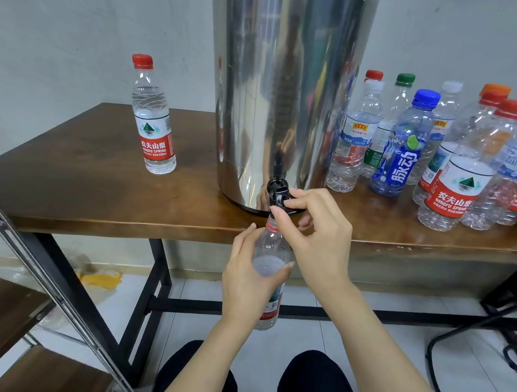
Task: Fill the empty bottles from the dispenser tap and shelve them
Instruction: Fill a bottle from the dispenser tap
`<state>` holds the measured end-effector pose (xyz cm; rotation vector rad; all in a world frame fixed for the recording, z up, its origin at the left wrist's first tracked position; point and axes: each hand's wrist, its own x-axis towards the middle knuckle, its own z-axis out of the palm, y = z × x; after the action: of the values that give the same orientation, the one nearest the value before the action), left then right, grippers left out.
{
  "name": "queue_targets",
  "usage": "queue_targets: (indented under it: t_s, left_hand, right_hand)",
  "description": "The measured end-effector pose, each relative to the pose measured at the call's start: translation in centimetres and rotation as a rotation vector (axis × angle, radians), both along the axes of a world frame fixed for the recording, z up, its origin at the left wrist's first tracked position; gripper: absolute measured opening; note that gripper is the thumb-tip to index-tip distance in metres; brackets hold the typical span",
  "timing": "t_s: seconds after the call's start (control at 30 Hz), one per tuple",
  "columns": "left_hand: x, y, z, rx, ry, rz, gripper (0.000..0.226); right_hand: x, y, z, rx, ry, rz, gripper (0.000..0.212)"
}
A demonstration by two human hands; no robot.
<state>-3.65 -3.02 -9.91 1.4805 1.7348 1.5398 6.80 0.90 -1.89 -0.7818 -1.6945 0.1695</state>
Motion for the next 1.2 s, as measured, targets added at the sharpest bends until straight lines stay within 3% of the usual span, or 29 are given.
queue_targets:
  t_s: [0.93, 1.2]
  left_hand:
    - [0.05, -0.07, 0.17, -0.010, 0.011, 0.014, 0.073]
    - [0.03, 0.02, -0.06, 0.003, 0.037, 0.022, 0.073]
  right_hand:
    - [-0.12, 0.46, -0.29, 0.065, 0.027, 0.012, 0.025]
    - [0.39, 0.75, -0.90, 0.097, -0.010, 0.001, 0.033]
